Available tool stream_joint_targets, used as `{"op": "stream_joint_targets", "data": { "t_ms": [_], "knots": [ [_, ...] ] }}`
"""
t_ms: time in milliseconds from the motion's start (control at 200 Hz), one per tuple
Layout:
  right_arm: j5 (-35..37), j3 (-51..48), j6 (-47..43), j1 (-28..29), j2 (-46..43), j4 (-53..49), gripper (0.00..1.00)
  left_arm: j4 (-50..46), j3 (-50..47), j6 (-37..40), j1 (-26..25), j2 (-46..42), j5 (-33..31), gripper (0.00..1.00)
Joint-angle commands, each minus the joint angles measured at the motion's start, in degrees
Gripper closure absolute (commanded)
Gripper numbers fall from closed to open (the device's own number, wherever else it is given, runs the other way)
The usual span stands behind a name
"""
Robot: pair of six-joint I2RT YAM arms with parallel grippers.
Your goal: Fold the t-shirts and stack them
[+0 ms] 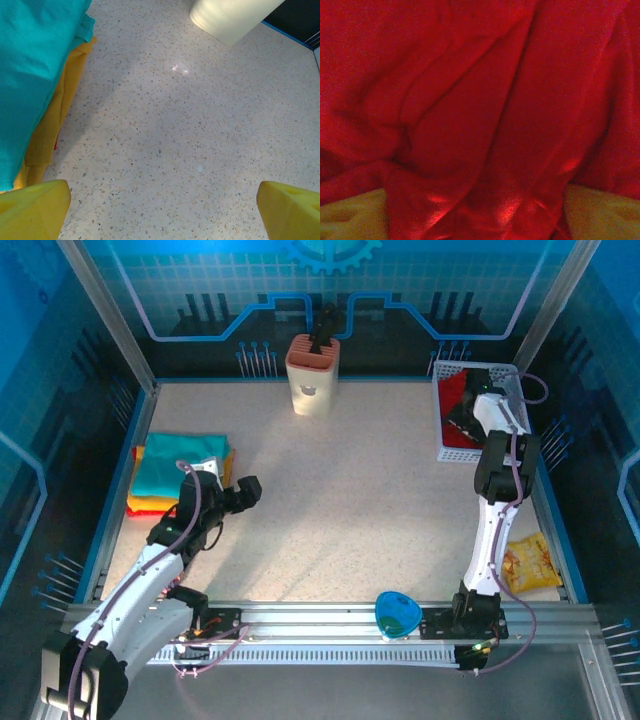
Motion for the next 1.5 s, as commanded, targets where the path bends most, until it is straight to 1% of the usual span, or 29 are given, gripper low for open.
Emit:
{"op": "stream_joint_targets", "data": {
  "t_ms": [0, 30, 60, 75, 110, 130, 145, 180, 190, 215, 350, 485, 545, 695, 790, 851, 956, 1021, 1106, 1151, 1211, 1301, 1401, 1496],
  "knots": [
    [-2.71, -0.04, 1.51, -1.41, 1.25, -3.28, 0.35, 0.34, -0.18, -1.17, -0.48, -0.24, 0.88, 0.03],
    [-2.64, -0.52, 1.59, -1.46, 0.69, -2.86, 0.46, 0.35, -0.18, -1.19, -0.48, -0.23, 0.79, 0.03],
    [-2.29, -1.00, 1.69, -1.51, -0.06, -2.67, 0.53, 0.41, -0.18, -1.19, -0.53, -0.28, 0.71, 0.03],
    [-2.17, -1.27, 1.70, -1.52, -0.52, -2.46, 0.60, 0.44, -0.18, -1.15, -0.49, -0.28, 0.70, 0.04],
    [-2.13, -2.01, 1.70, -1.44, -1.79, -1.76, 0.68, 0.52, -0.18, -1.32, -0.56, -0.20, 0.71, 0.04],
    [-2.24, -2.57, 1.58, -1.44, -2.19, -1.26, 0.76, 0.53, -0.18, -1.43, -0.57, -0.20, 0.76, 0.04],
    [-2.41, -3.07, 1.42, -1.44, -3.52, -0.70, 0.79, 0.59, -0.18, -1.52, -0.57, -0.18, 0.76, 0.04],
    [-2.98, -4.20, 1.12, -1.40, -5.38, 0.27, 0.94, 0.70, -0.18, -1.75, -0.57, -0.14, 0.86, 0.04],
    [-3.04, -4.49, 1.03, -1.33, -5.89, 0.54, 0.97, 0.74, -0.18, -1.79, -0.57, -0.18, 0.87, 0.04],
    [-2.88, -5.37, 1.20, -1.07, -6.99, 0.92, 1.00, 0.85, -0.25, -1.94, -0.65, -0.13, 0.92, 0.04],
    [0.02, -11.67, 2.87, 0.49, -14.50, 4.21, 1.00, 1.25, -0.10, -3.27, -1.00, -0.01, 1.64, 0.05],
    [3.39, -23.26, 5.68, 2.08, -24.89, 14.00, 1.00, 1.75, -0.01, -3.74, -1.49, 0.11, 2.00, 0.05],
    [5.65, -27.13, 5.22, 3.00, -28.86, 18.16, 1.00, 1.57, 0.07, -3.65, -1.61, 0.22, 2.09, 0.05],
    [11.22, -31.35, 1.89, 5.31, -36.08, 21.77, 1.00, 1.49, -0.26, -3.76, -2.04, 0.22, 2.55, 0.05],
    [14.16, -35.29, -2.11, 7.49, -41.41, 26.87, 1.00, 1.53, -0.45, -3.67, -2.15, 0.22, 2.54, 0.05],
    [13.55, -37.24, -4.43, 8.63, -44.33, 29.49, 1.00, 1.59, -0.36, -3.28, -2.14, 0.24, 2.74, 0.05],
    [9.46, -38.28, -6.56, 10.59, -48.93, 28.66, 1.00, 1.36, 0.20, -2.30, -2.24, 0.38, 3.22, 0.05],
    [10.80, -40.27, -9.16, 13.93, -52.86, 29.98, 1.00, 1.19, 0.80, -1.99, -2.14, 0.57, 3.86, 0.03],
    [12.75, -43.46, -14.98, 19.06, -58.77, 33.29, 1.00, 1.40, 1.96, -2.26, -2.15, 0.66, 5.50, 0.02],
    [11.75, -44.60, -17.63, 21.25, -61.44, 34.29, 1.00, 1.25, 2.95, -2.22, -2.11, 1.01, 6.53, 0.01],
    [8.06, -45.67, -20.93, 23.67, -64.83, 35.14, 1.00, 0.60, 4.54, -2.27, -2.06, 1.67, 7.47, 0.01],
    [2.36, -46.32, -21.74, 26.70, -67.75, 34.51, 1.00, -1.36, 7.32, -2.12, -1.98, 3.31, 7.91, 0.01],
    [-4.06, -45.28, -22.23, 30.22, -67.96, 32.53, 1.00, -3.14, 9.77, -1.73, -1.84, 4.94, 7.63, 0.01],
    [-9.99, -43.81, -22.50, 33.62, -66.09, 32.28, 1.00, -3.99, 11.09, -1.62, -1.54, 5.92, 7.53, 0.01]
  ]
}}
